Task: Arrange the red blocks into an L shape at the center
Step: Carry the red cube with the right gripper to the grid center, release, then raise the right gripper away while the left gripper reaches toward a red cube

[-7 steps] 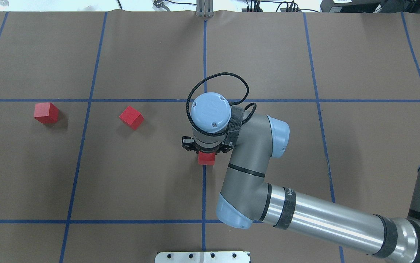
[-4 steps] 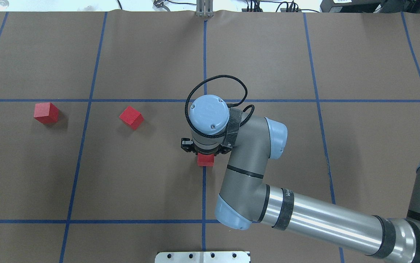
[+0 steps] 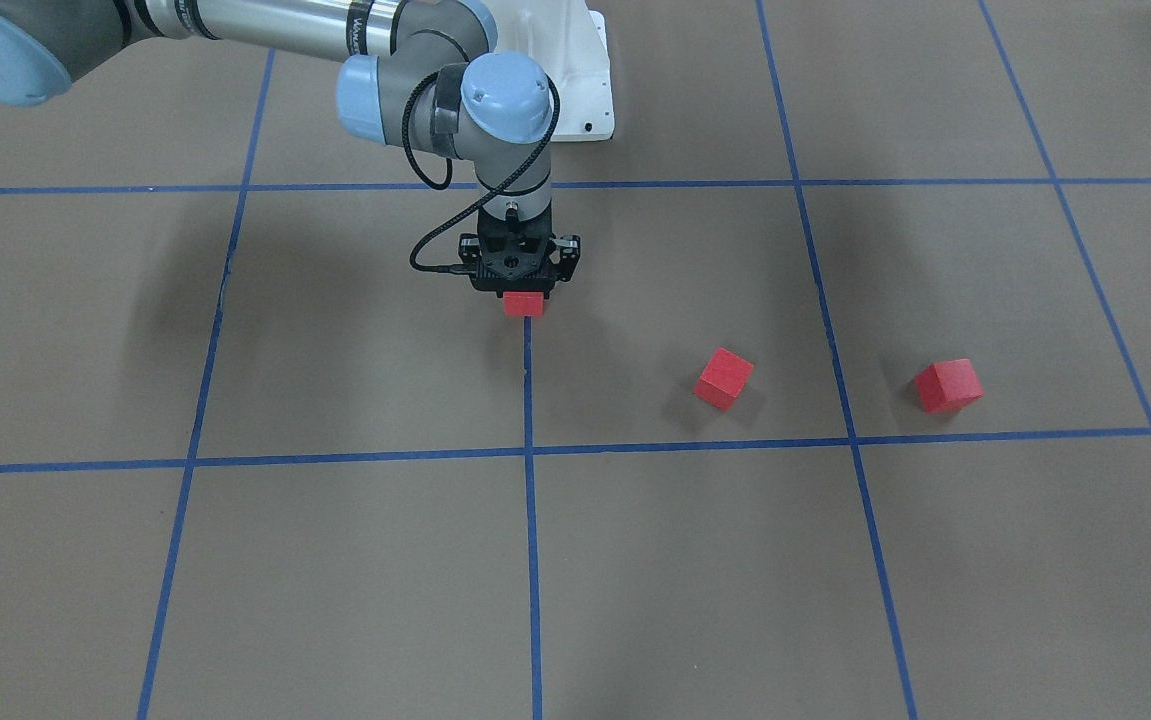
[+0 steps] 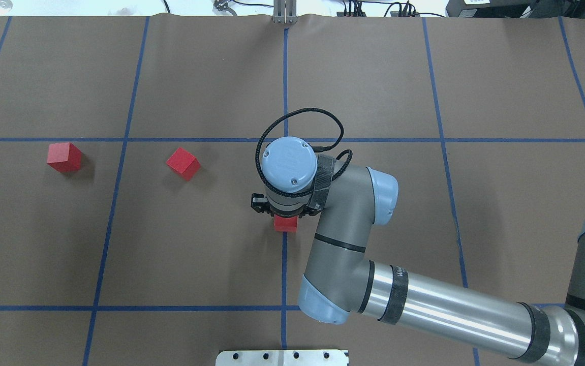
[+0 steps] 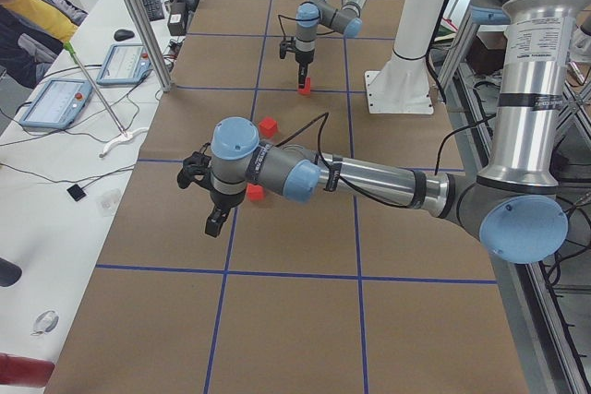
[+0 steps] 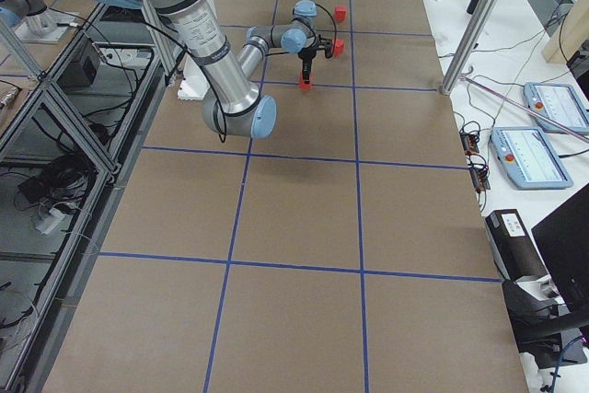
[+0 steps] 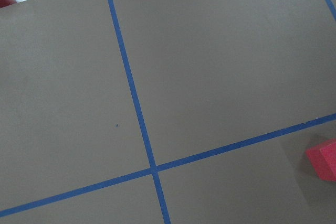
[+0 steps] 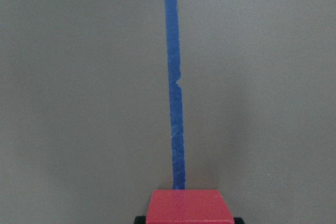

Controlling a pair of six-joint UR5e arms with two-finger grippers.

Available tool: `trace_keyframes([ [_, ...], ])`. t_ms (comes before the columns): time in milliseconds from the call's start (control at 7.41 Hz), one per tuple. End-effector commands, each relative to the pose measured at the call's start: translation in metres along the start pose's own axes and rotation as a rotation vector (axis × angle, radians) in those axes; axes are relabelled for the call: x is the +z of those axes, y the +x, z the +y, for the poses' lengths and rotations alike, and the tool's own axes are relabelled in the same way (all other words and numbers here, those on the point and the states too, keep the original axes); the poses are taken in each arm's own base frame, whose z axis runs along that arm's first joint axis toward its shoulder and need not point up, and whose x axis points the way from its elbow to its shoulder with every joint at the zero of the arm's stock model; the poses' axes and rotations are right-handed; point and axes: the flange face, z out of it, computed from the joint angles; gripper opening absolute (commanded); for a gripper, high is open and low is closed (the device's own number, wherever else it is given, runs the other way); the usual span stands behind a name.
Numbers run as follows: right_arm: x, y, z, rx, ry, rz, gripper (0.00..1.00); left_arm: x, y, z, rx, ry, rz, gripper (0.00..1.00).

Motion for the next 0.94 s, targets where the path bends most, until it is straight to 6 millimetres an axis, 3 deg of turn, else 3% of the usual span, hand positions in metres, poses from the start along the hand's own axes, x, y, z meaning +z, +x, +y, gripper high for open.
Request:
trace_keyframes([
  [0, 0.0, -0.003, 0.004, -0.011, 0.012, -0.001, 0.99, 0.0, -0.001, 0.001, 0.0, 0.0, -0.001, 1.0],
  [135, -0.005, -0.003, 0.004, -0.02, 0.014, -0.008, 0.99, 0.0, 0.0, 0.0, 0.0, 0.001, 0.0, 1.0],
  [270, -0.019, 0.001, -0.009, -0.01, 0.03, -0.024, 0.99, -0.003, 0.003, -0.001, 0.006, 0.006, 0.0, 1.0],
  [405, -0.039, 0.016, -0.045, 0.028, 0.05, -0.034, 0.99, -0.006, 0.008, -0.004, 0.033, 0.031, 0.005, 1.0],
  [540, -0.066, 0.046, -0.096, 0.041, 0.047, -0.051, 0.99, 0.006, 0.032, -0.014, 0.109, 0.059, 0.025, 1.0],
  [675, -0.09, 0.096, -0.15, 0.006, 0.035, -0.061, 0.99, 0.026, 0.073, -0.023, 0.113, 0.038, 0.062, 1.0],
  [810, -0.112, 0.158, -0.2, -0.058, 0.034, -0.06, 0.99, 0.031, 0.121, -0.036, 0.064, 0.035, 0.095, 1.0],
])
